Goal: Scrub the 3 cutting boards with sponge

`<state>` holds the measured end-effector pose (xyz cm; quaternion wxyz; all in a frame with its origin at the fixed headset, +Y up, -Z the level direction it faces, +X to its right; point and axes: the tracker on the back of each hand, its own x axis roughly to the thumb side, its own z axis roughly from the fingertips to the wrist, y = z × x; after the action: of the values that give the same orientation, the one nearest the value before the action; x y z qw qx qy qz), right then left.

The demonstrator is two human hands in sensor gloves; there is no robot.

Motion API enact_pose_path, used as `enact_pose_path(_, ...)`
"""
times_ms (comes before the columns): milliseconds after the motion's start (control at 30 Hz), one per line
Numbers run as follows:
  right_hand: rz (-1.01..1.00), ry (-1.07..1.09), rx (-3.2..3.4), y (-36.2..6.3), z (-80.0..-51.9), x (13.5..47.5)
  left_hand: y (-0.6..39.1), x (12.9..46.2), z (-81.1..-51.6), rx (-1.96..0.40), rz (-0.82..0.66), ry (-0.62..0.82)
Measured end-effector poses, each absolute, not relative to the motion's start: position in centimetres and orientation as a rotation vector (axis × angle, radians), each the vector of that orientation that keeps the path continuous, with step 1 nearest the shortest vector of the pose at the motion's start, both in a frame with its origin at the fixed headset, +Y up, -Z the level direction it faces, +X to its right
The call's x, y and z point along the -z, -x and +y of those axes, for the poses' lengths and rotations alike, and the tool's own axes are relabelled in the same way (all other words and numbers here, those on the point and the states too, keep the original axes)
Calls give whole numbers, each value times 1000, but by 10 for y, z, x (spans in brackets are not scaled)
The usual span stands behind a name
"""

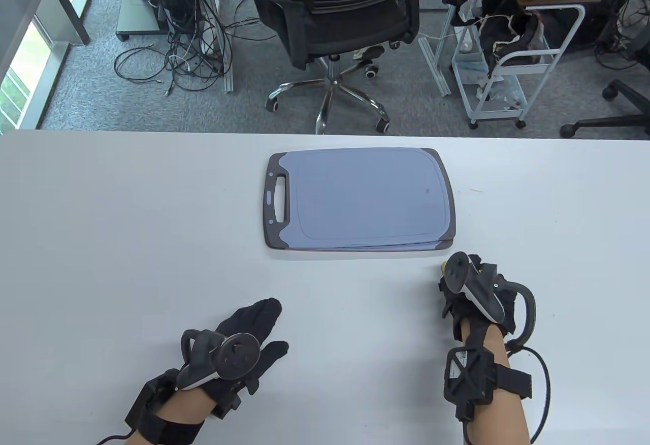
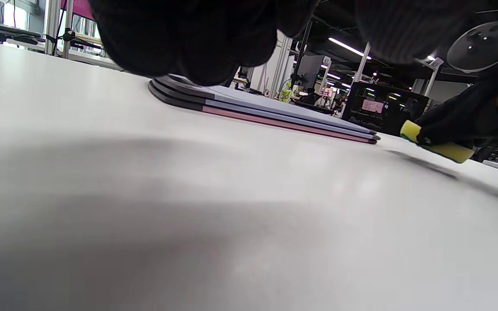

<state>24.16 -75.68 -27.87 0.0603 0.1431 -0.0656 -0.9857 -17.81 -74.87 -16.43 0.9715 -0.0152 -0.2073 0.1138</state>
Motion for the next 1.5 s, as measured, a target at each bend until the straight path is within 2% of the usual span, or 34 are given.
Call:
enact_pose_path(267, -226, -458, 3032, -247, -758, 292, 180, 167, -750, -230, -407, 35)
enact_pose_path(600, -112, -436, 3083, -249, -749, 280, 177, 166, -751, -234, -427, 33)
enact_pose_path(800, 111, -195, 3134, -222, -736, 243, 172, 162, -749, -220, -461, -13)
enact_pose_path(1033, 234, 214, 3190, -163, -749, 195, 167, 156, -748, -174, -480, -49)
enact_pose_path(1200, 231, 556, 3137, -125, -752, 166, 166, 153, -747, -164, -488, -62)
enact_pose_path(1500, 154, 849, 3112, -101, -756, 153, 167, 152, -748, -111, -488, -78)
